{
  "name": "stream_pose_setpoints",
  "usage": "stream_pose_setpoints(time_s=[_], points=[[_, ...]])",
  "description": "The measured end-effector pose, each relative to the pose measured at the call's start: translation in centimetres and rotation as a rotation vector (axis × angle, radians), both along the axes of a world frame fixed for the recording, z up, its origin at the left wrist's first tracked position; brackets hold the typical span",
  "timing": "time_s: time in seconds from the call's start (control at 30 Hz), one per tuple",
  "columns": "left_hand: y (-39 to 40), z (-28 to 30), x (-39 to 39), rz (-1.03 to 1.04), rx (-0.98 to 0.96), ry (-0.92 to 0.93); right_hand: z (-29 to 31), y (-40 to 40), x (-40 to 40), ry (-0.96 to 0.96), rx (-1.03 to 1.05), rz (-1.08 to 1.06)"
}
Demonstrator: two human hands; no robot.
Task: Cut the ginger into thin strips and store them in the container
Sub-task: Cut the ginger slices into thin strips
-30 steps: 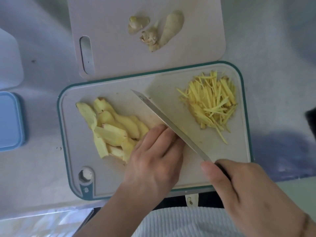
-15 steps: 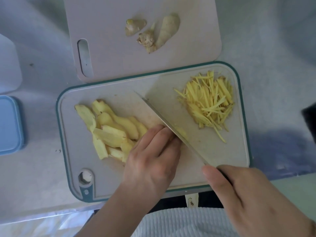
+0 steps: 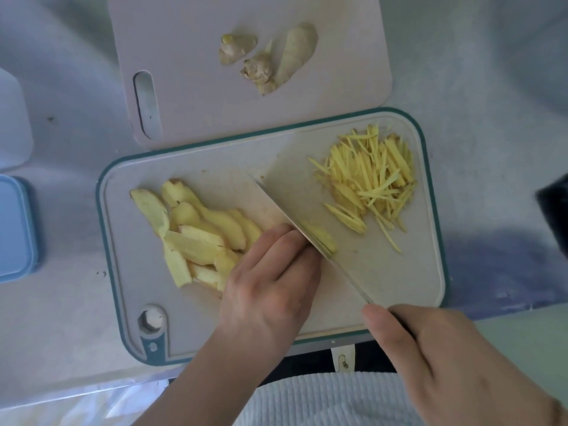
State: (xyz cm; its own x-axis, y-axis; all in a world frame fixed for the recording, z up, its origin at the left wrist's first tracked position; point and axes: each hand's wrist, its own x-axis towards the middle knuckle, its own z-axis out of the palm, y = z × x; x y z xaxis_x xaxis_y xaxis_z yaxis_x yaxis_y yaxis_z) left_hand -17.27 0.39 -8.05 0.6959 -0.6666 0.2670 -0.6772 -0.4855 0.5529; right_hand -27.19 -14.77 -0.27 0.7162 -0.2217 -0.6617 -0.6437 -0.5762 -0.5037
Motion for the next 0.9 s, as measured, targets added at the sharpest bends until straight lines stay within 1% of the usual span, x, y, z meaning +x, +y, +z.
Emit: stream_pose_setpoints(time_s=[0.13, 0.27, 0.3, 0.37, 0.43, 0.5, 0.6, 0.7, 0.83, 0.9], points=[[0.1, 0.0, 0.1, 0.009, 0.001, -0.001, -1.1, 0.5, 1.2, -0.023, 0.015, 0.023], [0.1, 0.2, 0.1, -0.002, 0.009, -0.001, 0.4, 0.6, -0.6, -0.053, -0.082, -0.041], [0.1, 0.1, 0.1, -0.007, 0.014, -0.005, 0.4, 0.6, -0.7, -0.049, -0.080, -0.047], [0.1, -0.1, 0.1, -0.016, 0.021, -0.011, -0.4, 0.7, 0.1, -0.023, -0.016, -0.034], [0.2, -0.1, 0.1, -0.029, 0.033, -0.013, -1.3, 0.9, 1.4, -0.040, 0.039, -0.026], [0.4, 0.1, 0.1, -0.036, 0.051, -0.012, -1.2, 0.9, 2.0, -0.042, 0.038, -0.020], [0.6, 0.2, 0.1, -0.047, 0.062, -0.019, 0.2, 0.9, 0.6, -0.037, -0.008, -0.042], [0.7, 0.2, 0.1, -0.051, 0.043, -0.022, 0.3, 1.2, 0.1, 0.000, 0.025, -0.059], [0.7, 0.1, 0.3, -0.053, 0.027, -0.022, -1.4, 1.5, 2.5, -0.045, 0.085, -0.051], [0.7, 0.1, 0.3, -0.061, 0.031, -0.018, -1.0, 1.4, 2.7, -0.055, 0.079, -0.058]])
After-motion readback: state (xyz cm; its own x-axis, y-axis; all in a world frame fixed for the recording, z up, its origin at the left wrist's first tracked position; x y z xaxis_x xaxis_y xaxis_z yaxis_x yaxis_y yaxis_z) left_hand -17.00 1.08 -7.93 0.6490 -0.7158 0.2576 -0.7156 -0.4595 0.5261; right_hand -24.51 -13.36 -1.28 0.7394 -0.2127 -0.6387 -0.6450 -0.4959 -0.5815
